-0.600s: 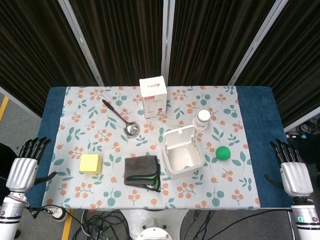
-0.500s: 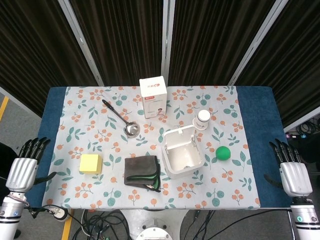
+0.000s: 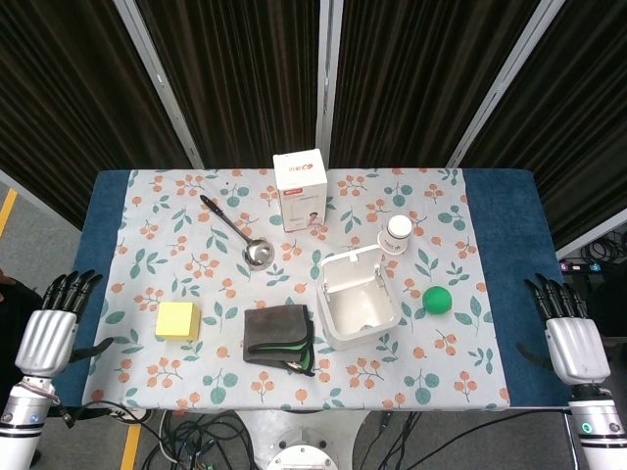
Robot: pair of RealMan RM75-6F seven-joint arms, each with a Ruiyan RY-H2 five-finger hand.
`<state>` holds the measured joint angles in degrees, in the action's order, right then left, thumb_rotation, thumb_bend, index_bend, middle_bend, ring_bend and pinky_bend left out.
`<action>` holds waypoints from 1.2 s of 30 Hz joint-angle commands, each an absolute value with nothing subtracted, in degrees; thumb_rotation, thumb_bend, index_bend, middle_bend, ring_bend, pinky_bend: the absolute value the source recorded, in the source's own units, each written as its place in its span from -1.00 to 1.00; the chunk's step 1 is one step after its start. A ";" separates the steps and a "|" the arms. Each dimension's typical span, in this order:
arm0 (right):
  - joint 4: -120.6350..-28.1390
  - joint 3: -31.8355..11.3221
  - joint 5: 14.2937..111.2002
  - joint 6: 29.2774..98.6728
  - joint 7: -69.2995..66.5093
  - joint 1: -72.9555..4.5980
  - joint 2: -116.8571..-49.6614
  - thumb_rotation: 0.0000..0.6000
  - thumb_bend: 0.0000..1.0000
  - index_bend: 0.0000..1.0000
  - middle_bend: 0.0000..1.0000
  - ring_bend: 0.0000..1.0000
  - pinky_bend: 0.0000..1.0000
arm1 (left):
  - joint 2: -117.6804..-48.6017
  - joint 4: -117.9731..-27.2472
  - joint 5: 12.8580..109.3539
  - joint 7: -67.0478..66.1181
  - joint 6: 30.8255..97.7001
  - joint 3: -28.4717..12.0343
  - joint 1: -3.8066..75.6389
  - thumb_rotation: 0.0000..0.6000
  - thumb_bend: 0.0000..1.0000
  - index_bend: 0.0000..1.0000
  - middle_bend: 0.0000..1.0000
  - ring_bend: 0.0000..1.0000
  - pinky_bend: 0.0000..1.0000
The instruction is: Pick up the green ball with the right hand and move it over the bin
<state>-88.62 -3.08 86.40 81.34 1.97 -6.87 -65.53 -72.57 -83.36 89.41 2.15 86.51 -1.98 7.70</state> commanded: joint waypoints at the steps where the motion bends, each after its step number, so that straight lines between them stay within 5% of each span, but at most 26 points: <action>1: -89.36 -2.86 86.05 80.40 2.85 -7.17 -64.88 1.00 -0.90 -1.00 -1.00 -1.00 -1.00 | -72.78 -83.16 89.45 1.92 86.56 -1.83 7.58 1.00 -1.00 -0.83 -0.85 -1.00 -0.87; 29: -87.57 -6.62 71.00 55.14 23.09 -24.37 -75.28 1.00 -0.88 -1.00 -1.00 -1.00 -0.99 | -73.09 -82.49 90.25 2.94 87.03 -1.32 7.33 1.00 -1.00 -0.83 -0.85 -1.00 -0.87; 36: -84.99 -6.19 69.24 53.28 23.80 -26.57 -78.95 1.00 -0.83 -1.00 -0.97 -1.00 -0.74 | -73.19 -82.13 90.15 3.52 86.62 -1.18 7.40 1.00 -1.00 -0.83 -0.85 -1.00 -0.87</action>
<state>-85.31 -6.30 69.61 53.51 23.51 -26.19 -78.37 -73.16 -82.17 90.16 3.48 86.65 -1.21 7.38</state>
